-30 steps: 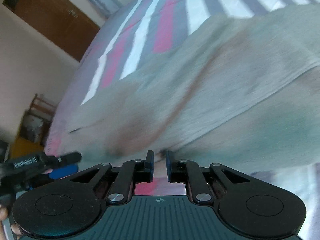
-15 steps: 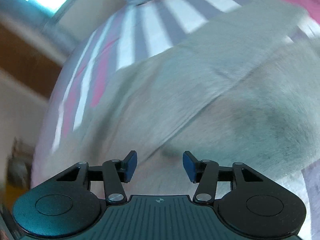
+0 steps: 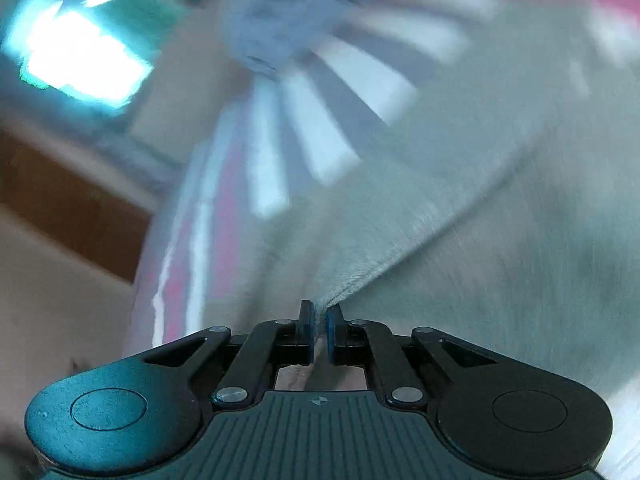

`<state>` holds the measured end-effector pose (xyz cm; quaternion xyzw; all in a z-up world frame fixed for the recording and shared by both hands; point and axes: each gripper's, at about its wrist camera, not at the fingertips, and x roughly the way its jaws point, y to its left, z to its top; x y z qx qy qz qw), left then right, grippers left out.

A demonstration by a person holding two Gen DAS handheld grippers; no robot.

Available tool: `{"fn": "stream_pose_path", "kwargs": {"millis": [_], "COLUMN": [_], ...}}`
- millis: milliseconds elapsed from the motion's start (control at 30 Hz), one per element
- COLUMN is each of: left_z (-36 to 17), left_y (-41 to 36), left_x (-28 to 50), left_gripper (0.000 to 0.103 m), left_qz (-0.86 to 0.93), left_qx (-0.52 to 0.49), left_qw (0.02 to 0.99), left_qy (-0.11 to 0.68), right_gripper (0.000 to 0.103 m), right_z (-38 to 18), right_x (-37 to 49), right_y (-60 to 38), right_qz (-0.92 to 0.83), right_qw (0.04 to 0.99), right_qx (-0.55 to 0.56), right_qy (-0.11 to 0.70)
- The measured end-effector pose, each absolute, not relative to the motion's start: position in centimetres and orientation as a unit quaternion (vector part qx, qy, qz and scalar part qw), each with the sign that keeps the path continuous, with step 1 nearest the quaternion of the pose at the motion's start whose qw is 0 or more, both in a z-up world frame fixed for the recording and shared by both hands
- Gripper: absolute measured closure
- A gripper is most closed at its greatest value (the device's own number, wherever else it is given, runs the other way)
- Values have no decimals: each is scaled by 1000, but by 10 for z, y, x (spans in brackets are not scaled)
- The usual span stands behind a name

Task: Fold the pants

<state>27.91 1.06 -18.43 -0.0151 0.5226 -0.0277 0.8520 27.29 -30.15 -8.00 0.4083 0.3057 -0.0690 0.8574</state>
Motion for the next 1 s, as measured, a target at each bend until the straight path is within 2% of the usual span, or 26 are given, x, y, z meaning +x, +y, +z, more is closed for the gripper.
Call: {"fn": "stream_pose_path", "kwargs": {"millis": [100, 167, 367, 467, 667, 833, 1000], "left_z": [-184, -184, -183, -175, -157, -174, -192], "left_y": [13, 13, 7, 8, -24, -75, -89], "left_x": [278, 278, 278, 277, 270, 263, 266], "left_gripper": [64, 64, 62, 63, 63, 63, 63], "left_qz": [-31, -32, -27, -22, -66, -104, -92], "left_qx": [-17, -11, 6, -8, -21, 7, 23], "left_qw": [852, 852, 853, 857, 859, 846, 844], "left_qy": [523, 522, 521, 516, 507, 523, 528], "right_gripper": [98, 98, 98, 97, 94, 94, 94], "right_z": [-51, -51, -129, -124, -101, -99, -108], "right_x": [245, 223, 210, 216, 205, 205, 217], "right_y": [-286, -278, -278, -277, -309, -352, -399], "right_qz": [-46, -51, -111, -105, -86, -136, -169], "right_qw": [878, 879, 835, 833, 826, 821, 794], "right_qx": [383, 377, 364, 361, 402, 408, 450], "right_qy": [285, 289, 397, 405, 385, 375, 372]}}
